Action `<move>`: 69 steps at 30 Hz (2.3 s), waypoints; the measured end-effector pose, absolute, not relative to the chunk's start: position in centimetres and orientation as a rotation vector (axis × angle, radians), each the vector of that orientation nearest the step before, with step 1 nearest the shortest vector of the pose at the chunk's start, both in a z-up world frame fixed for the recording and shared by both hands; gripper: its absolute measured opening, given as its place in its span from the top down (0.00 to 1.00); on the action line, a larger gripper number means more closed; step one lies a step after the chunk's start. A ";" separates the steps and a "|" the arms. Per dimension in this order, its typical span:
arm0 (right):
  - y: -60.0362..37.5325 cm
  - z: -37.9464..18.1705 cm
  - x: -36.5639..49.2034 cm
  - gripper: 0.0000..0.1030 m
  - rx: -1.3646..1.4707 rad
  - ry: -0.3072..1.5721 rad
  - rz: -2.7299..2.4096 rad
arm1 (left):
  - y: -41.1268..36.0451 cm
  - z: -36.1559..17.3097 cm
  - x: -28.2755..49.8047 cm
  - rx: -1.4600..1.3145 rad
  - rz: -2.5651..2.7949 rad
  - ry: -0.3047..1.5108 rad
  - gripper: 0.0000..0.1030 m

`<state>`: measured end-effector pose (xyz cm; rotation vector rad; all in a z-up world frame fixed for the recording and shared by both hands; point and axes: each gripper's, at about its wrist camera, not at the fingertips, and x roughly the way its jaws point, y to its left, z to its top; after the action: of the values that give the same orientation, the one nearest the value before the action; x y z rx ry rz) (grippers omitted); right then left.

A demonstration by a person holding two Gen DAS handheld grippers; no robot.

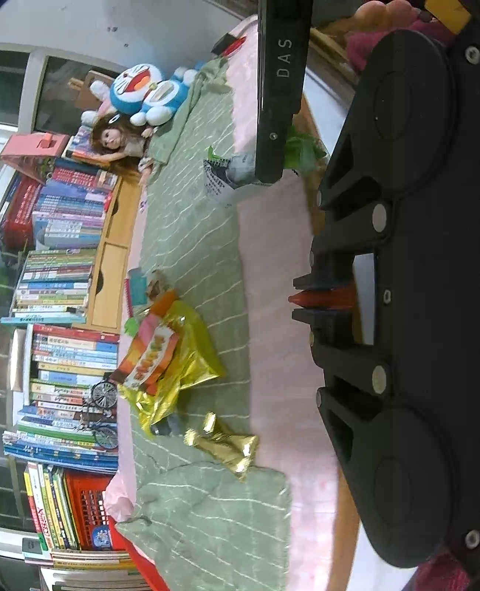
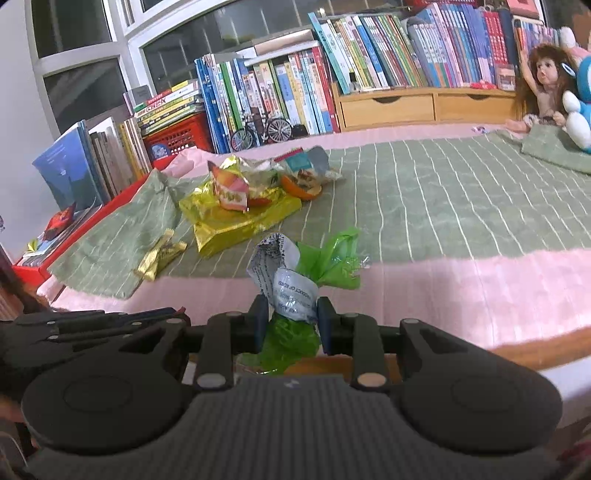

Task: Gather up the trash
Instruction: 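Lower both held items into the dark bag below the bed edge and open both tools, then raise both open tools back over the snack heap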

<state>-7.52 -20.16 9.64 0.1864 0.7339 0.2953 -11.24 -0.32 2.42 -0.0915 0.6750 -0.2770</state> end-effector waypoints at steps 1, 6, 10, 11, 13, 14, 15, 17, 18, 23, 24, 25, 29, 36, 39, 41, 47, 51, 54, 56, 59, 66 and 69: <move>-20.2 9.6 -7.9 0.69 0.188 0.736 0.295 | -0.4 2.3 -11.6 -0.092 -0.282 0.684 0.91; -20.4 9.3 -10.0 0.69 0.189 0.750 0.300 | -0.5 1.3 -13.5 -0.108 -0.292 0.720 0.91; -20.5 8.6 -11.2 0.69 0.199 0.786 0.300 | -0.5 0.2 -14.7 -0.113 -0.296 0.761 0.91; -20.5 8.4 -11.4 0.69 0.201 0.798 0.299 | -0.6 -0.1 -14.9 -0.111 -0.298 0.773 0.91; -20.6 7.8 -11.8 0.69 0.207 0.826 0.294 | -0.7 -0.9 -15.1 -0.105 -0.297 0.799 0.91; -20.6 7.4 -12.0 0.71 0.214 0.842 0.293 | -0.8 -1.3 -15.2 -0.102 -0.298 0.813 0.91; -20.7 7.0 -12.1 0.71 0.222 0.864 0.295 | -0.8 -1.7 -15.2 -0.101 -0.298 0.825 0.91; -20.7 6.2 -12.4 0.70 0.229 0.904 0.291 | -0.9 -2.4 -15.1 -0.098 -0.299 0.851 0.91; -20.7 5.8 -12.6 0.70 0.224 0.920 0.287 | -0.9 -2.8 -15.1 -0.100 -0.297 0.863 0.91; -20.9 3.6 -12.7 0.71 0.229 1.017 0.259 | -1.0 -4.9 -14.4 -0.110 -0.289 0.932 0.91; -20.9 3.0 -12.7 0.70 0.230 1.037 0.251 | -0.9 -5.3 -14.2 -0.113 -0.287 0.944 0.91; -20.9 2.6 -12.7 0.70 0.234 1.051 0.246 | -0.9 -5.7 -14.0 -0.114 -0.285 0.957 0.91; -20.9 1.1 -12.2 0.70 0.258 1.108 0.244 | -1.0 -7.2 -13.3 -0.114 -0.282 1.005 0.91; -20.4 -0.9 -11.5 0.70 0.244 1.173 0.227 | -1.3 -9.0 -12.0 -0.112 -0.282 1.061 0.90; -20.6 -1.8 -11.0 0.69 0.258 1.213 0.225 | -1.6 -9.7 -11.6 -0.114 -0.287 1.087 0.90; -20.4 -2.4 -10.8 0.67 0.264 1.239 0.230 | -1.8 -10.0 -11.5 -0.113 -0.292 1.097 0.89; -20.3 -3.2 -10.5 0.48 0.269 1.253 0.228 | -2.3 -10.7 -11.0 -0.111 -0.285 1.113 0.81; -20.3 -3.3 -10.1 0.47 0.273 1.248 0.223 | -2.1 -10.7 -11.0 -0.114 -0.276 1.111 0.67; -20.2 -3.2 -10.0 0.46 0.272 1.246 0.221 | -2.2 -10.6 -11.1 -0.107 -0.272 1.104 0.62; -20.5 -3.0 -10.5 0.46 0.271 1.243 0.222 | -2.2 -10.4 -11.1 -0.104 -0.267 1.098 0.59; -20.3 -2.8 -10.6 0.46 0.262 1.235 0.225 | -2.1 -10.0 -11.2 -0.100 -0.262 1.087 0.56; -20.2 -0.3 -10.8 0.39 0.218 1.164 0.299 | -1.7 -7.4 -12.1 -0.076 -0.258 1.000 0.50; -20.3 1.9 -11.0 0.34 0.191 1.093 0.374 | -1.6 -5.0 -12.9 -0.049 -0.262 0.895 0.45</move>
<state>-10.96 -20.26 1.87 0.1913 1.0928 0.3736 -12.94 -1.57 -4.99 -0.0486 0.8952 -0.2621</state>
